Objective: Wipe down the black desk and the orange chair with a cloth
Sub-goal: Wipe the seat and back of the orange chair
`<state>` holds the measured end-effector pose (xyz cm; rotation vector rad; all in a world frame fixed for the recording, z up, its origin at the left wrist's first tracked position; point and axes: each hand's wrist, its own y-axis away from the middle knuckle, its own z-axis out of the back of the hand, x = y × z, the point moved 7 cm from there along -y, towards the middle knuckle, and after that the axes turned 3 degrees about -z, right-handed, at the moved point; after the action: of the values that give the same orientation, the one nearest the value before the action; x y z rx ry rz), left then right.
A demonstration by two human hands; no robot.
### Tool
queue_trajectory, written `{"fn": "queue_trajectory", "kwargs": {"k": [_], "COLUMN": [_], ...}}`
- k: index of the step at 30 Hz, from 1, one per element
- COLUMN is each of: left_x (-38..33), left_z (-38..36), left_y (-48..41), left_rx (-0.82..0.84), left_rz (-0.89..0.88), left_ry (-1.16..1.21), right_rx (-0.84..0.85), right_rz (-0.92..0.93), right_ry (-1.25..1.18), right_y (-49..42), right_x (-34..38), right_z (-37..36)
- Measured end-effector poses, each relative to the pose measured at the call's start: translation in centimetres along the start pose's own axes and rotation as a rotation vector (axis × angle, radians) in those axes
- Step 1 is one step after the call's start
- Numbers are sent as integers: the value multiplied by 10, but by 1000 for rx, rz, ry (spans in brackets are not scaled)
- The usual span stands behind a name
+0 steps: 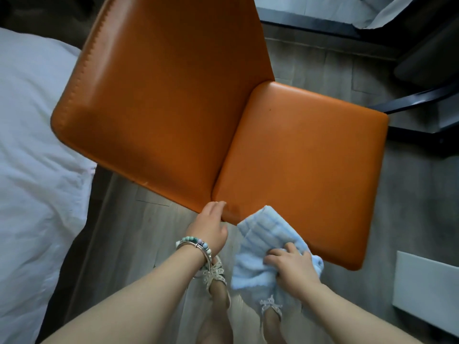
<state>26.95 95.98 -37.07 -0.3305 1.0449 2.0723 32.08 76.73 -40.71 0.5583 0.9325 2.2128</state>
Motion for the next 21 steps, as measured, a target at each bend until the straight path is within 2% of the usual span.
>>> {"fn": "queue_trajectory", "kwargs": {"k": [2, 5, 7, 9, 11, 15, 20, 21], "left_x": [1, 3, 4, 4, 7, 12, 0, -6], "left_z": [2, 3, 2, 1, 0, -7, -19, -24], "left_y": [3, 5, 5, 7, 11, 15, 5, 4], "left_rx": [-17, -45, -65, -84, -103, -100, -75, -57], "left_rz": [-2, 2, 14, 37, 63, 83, 73, 66], "left_ry": [6, 9, 30, 63, 99, 97, 78, 67], "right_rx": [-59, -311, -493, -557, -489, -166, -153, -194], "right_rz": [-108, -263, -268, -165, -82, 2, 70, 75], "right_ry": [-47, -200, -290, -283, -218, 63, 197, 230], "right_y": [7, 14, 11, -6, -32, -73, -58, -47], "right_x": [-8, -13, -7, 14, 40, 72, 30, 19], "right_z": [16, 64, 95, 115, 119, 66, 21, 19]}}
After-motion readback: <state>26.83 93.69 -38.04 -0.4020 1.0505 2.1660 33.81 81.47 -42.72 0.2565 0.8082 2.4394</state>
